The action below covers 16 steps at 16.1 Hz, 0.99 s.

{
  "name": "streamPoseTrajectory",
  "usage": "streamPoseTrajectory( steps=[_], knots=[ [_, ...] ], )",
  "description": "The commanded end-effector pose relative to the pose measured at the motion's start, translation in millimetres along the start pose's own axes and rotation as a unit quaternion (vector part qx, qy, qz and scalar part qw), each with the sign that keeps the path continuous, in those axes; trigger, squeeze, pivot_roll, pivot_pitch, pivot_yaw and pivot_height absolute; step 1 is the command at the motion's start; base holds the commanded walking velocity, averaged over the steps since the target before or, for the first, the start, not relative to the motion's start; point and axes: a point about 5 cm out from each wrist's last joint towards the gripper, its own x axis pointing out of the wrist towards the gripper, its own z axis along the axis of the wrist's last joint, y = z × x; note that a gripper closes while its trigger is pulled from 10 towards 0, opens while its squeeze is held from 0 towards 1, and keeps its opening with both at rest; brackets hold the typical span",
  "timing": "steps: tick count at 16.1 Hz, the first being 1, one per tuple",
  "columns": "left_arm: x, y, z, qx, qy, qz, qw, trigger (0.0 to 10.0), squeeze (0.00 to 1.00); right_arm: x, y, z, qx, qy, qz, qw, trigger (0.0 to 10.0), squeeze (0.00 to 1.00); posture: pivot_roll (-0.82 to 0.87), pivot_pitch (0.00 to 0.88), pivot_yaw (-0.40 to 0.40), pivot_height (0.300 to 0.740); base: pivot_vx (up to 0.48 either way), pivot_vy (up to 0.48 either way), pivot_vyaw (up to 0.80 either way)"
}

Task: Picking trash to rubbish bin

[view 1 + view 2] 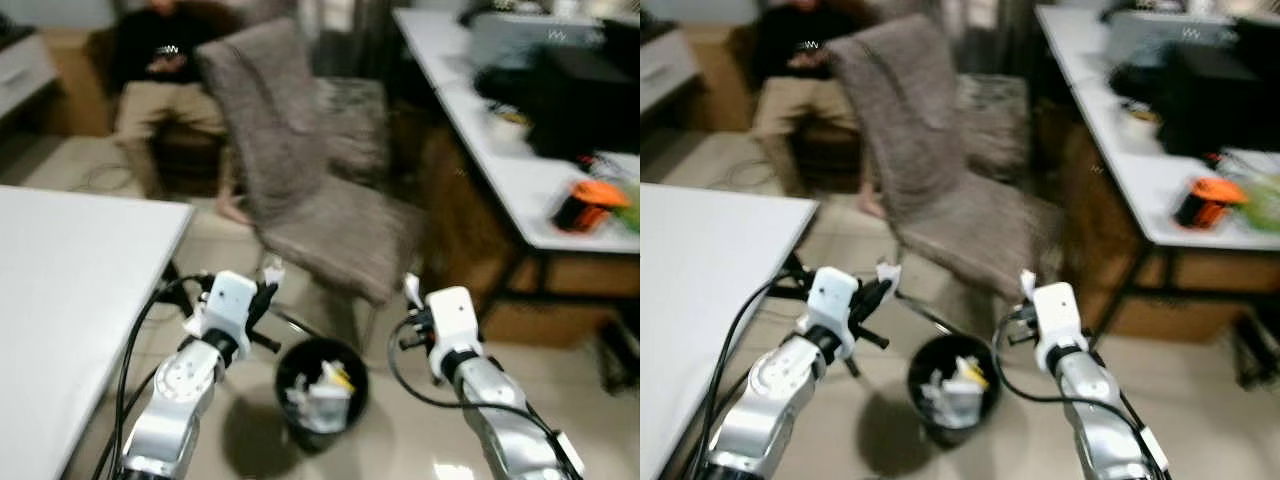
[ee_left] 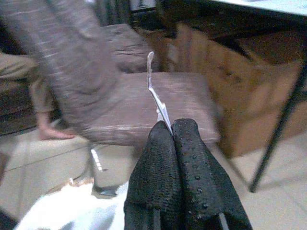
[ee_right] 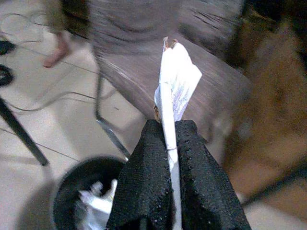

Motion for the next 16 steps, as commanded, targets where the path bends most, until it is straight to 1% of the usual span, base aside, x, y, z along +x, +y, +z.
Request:
streamPoseTrajectory(
  steps=[1,2,3,4,5,6,7,8,9,11,14,16],
  knots=[
    [-3.2,4.9,0.3,0.01,0.0,0.008,1.0,10.0,0.0,3.3,6.2,-1.7,-0.023,0.007,0.03,0.999,10.0,0.0,-0.07,0.05,-0.034,0.74,0.458,0.0,0.0],
    [-5.2,7.0,-1.7,0.009,0.006,0.015,1.0,10.0,0.0,5.5,10.6,-1.9,-0.028,0.011,0.056,0.998,10.0,0.0,-0.06,0.053,-0.034,0.74,0.382,0.0,0.0],
    [-6.0,7.6,-2.3,0.008,0.008,0.018,1.0,10.0,0.0,5.9,12.0,-2.1,-0.028,0.013,0.063,0.998,10.0,0.0,-0.06,0.054,-0.034,0.74,0.0,0.0,0.0],
    [-7.7,8.7,-5.7,0.014,0.021,0.017,1.0,10.0,0.0,9.2,16.0,-4.2,-0.03,0.018,0.08,0.996,10.0,0.0,-0.06,0.06,-0.036,0.74,0.0,0.0,0.0],
    [-9.8,8.6,-7.4,0.041,0.031,0.002,0.999,10.0,0.0,14.4,19.8,-9.6,-0.04,0.027,0.1,0.994,10.0,0.0,-0.06,0.068,-0.036,0.74,0.0,0.0,0.0],
    [-11.7,8.4,-8.5,0.048,0.034,-0.004,0.998,10.0,0.0,15.6,21.0,-12.4,-0.04,0.031,0.104,0.993,10.0,0.0,-0.05,0.073,-0.033,0.74,0.0,0.0,0.0],
    [-16.1,7.5,-13.0,0.051,0.049,-0.021,0.997,10.0,0.0,18.3,23.2,-18.6,-0.037,0.04,0.114,0.992,10.0,0.0,-0.05,0.086,-0.029,0.74,0.0,0.0,0.0],
    [-22.4,7.4,-16.0,0.058,0.053,-0.037,0.996,10.0,0.0,21.2,25.2,-27.3,-0.044,0.058,0.122,0.99,10.0,0.0,-0.03,0.097,-0.022,0.74,0.0,0.0,0.0],
    [-26.6,7.9,-17.1,0.067,0.052,-0.046,0.995,10.0,0.0,22.7,26.6,-32.0,-0.049,0.067,0.126,0.989,10.0,0.0,-0.03,0.099,-0.021,0.74,0.0,0.0,0.0],
    [-35.2,11.6,-19.9,0.111,0.064,-0.051,0.991,10.0,0.0,29.8,29.4,-36.8,-0.059,0.071,0.123,0.988,10.0,0.0,-0.02,0.129,-0.006,0.74,0.0,0.0,0.0],
    [-38.9,12.8,-20.8,0.124,0.07,-0.062,0.988,10.0,0.0,42.0,28.1,-33.8,-0.072,0.067,0.107,0.989,10.0,0.0,-0.02,0.145,-0.001,0.74,0.0,0.0,0.0],
    [-38.6,14.0,-18.0,0.127,0.065,-0.061,0.988,10.0,0.0,50.9,26.6,-24.9,-0.064,0.052,0.101,0.991,10.0,0.0,-0.01,0.149,0.0,0.74,0.0,0.0,0.0]
  ],
)
